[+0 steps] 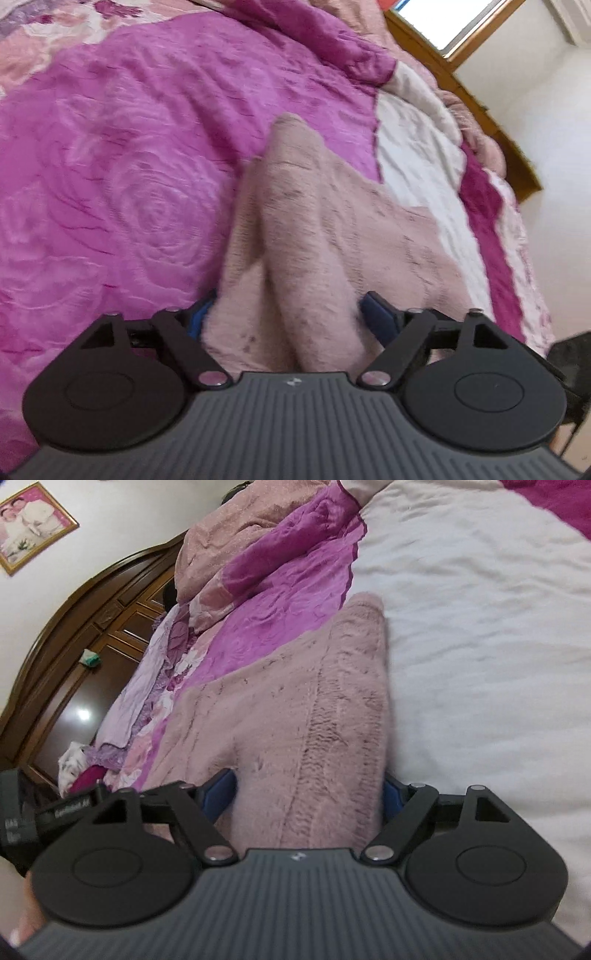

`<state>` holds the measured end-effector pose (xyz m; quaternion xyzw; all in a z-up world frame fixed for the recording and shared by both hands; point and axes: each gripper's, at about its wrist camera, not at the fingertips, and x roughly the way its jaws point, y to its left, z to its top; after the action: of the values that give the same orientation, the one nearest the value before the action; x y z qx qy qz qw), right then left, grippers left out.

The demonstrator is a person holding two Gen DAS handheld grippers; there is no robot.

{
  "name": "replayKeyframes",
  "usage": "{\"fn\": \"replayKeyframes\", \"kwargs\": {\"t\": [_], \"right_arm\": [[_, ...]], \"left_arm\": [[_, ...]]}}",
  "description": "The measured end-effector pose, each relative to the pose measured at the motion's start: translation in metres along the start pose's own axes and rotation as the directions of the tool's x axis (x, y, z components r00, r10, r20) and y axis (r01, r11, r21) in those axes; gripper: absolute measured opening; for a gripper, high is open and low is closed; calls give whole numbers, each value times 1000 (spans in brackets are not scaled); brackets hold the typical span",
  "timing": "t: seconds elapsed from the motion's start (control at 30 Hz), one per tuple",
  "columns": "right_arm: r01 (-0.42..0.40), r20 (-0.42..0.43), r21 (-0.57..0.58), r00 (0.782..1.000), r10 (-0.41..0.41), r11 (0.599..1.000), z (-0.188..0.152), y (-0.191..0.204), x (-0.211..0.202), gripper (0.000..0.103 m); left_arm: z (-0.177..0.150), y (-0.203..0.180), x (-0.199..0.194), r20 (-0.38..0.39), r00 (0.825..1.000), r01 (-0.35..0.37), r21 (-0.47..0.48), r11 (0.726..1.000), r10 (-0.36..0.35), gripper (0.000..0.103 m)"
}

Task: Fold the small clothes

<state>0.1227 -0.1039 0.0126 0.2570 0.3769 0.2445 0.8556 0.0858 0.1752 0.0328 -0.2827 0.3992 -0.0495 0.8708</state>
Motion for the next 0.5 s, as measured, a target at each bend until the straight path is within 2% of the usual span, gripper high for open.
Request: {"fn": "replayKeyframes", "kwargs": {"t": [0.07,0.1,0.13,0.2,0.33,0.5], "right_arm": [[-7,-2,25,1000,7,1000,3,0,2,58],[-17,1,45,1000,17,999,5,1,1,55],[-28,10,59,1000,27,998,6,1,-2,51],[-42,33,37,999,41,998,10,9,-11,48],[-80,85,7,993,79,997,19,29,-36,47],[-55,164,-11,985,56,998,35,41,-85,47]], "left_arm": [[-1,-1,3,3,1000,29,-25,999,-29,61],[-2,-1,2,9,999,44,-30,999,-44,53],[-1,-2,0,17,998,59,-34,998,-59,51],[-1,-6,-6,28,996,90,-41,995,-89,47],[0,-27,-15,36,988,152,-23,988,-151,46],[-4,-62,-26,46,964,262,-28,965,-261,46]]}}
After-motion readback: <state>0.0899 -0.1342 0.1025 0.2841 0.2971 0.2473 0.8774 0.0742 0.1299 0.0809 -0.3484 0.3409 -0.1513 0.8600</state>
